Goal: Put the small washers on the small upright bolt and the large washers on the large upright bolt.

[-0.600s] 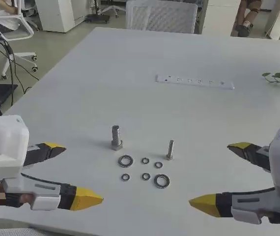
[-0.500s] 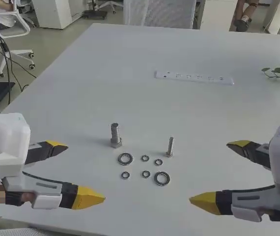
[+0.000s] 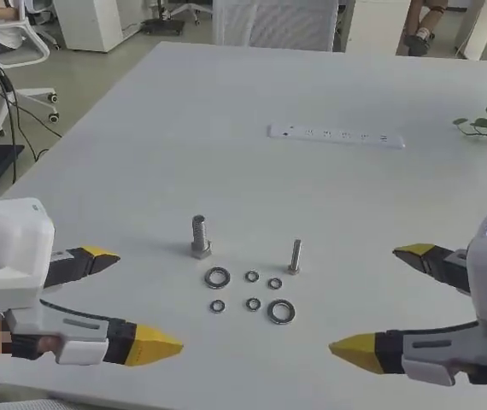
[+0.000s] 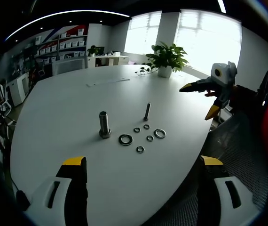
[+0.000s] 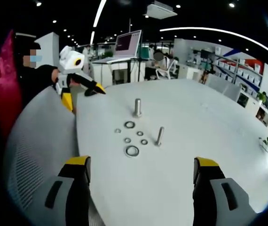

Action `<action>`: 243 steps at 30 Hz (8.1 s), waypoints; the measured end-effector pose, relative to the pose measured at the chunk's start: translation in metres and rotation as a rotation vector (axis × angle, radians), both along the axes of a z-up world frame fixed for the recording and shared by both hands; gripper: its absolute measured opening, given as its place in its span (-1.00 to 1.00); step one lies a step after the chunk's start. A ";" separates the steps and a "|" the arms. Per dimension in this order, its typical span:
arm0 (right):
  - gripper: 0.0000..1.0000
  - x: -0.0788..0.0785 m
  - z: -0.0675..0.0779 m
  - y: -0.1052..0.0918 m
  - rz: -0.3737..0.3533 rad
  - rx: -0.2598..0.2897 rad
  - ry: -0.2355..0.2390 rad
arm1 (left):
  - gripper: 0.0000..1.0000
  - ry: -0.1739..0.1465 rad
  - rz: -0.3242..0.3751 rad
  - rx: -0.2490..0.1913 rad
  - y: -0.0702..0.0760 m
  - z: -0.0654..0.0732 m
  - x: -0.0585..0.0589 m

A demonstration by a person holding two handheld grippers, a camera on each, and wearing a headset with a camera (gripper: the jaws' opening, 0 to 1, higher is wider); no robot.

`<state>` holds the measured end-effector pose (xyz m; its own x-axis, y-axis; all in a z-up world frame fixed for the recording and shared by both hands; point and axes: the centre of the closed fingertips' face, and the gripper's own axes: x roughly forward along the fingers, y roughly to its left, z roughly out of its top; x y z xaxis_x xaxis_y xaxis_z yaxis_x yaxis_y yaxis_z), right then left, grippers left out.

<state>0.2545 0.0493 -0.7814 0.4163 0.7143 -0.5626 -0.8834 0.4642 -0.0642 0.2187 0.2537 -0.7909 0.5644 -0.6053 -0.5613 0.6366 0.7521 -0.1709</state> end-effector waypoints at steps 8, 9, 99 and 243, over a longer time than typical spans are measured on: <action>0.83 -0.002 -0.001 -0.001 -0.005 -0.003 0.005 | 0.97 -0.001 -0.015 0.001 -0.002 0.001 0.003; 0.83 -0.002 -0.001 -0.001 -0.005 -0.003 0.005 | 0.97 -0.002 -0.015 0.001 -0.003 0.001 0.003; 0.81 -0.005 -0.005 -0.010 -0.035 0.008 0.024 | 0.15 0.060 -0.202 0.177 -0.059 -0.041 0.070; 0.72 0.000 -0.009 -0.018 -0.060 0.034 0.036 | -0.62 0.095 -0.251 0.406 -0.049 -0.063 0.082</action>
<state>0.2546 0.0312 -0.7909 0.4391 0.7078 -0.5533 -0.8553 0.5178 -0.0164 0.3006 0.2051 -0.8535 0.3634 -0.4373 -0.8226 0.8028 0.5950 0.0384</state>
